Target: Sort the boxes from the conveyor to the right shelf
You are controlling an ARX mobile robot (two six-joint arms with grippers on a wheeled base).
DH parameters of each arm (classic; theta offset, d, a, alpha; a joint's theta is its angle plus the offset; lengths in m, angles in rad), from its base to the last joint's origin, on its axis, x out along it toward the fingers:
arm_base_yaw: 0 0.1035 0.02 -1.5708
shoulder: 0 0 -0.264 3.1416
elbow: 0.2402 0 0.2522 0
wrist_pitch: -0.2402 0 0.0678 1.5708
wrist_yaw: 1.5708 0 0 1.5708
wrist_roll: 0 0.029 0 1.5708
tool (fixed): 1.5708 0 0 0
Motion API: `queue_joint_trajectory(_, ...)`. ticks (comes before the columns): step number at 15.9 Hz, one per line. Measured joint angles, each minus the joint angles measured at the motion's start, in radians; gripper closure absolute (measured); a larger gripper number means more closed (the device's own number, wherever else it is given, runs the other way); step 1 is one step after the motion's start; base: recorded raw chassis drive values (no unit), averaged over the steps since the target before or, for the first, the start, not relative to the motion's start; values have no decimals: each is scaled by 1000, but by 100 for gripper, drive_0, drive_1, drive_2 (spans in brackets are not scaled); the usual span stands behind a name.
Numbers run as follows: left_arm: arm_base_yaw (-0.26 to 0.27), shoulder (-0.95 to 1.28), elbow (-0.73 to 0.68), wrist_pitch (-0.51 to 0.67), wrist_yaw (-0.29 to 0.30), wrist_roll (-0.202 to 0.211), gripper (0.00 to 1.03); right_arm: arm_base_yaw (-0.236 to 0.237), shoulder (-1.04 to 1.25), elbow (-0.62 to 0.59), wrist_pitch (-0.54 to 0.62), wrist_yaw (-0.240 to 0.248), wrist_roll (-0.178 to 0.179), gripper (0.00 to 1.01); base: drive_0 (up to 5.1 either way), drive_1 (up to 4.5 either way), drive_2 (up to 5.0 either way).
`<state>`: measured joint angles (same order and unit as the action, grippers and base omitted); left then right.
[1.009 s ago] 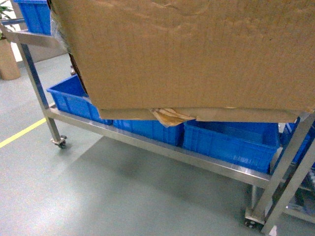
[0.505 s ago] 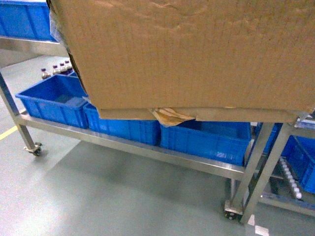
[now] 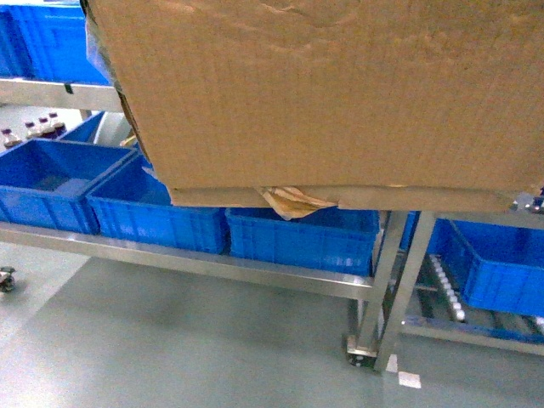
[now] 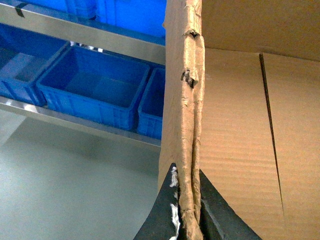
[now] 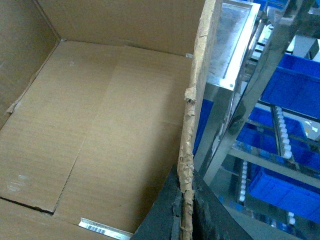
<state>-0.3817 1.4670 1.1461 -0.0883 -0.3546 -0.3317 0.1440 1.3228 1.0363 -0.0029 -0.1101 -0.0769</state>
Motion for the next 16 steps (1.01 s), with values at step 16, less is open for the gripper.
queue_joint_trajectory(16,8,-2,0,2,1,0,100,6,0,0,5,-1,0,99,89,-150,-133)
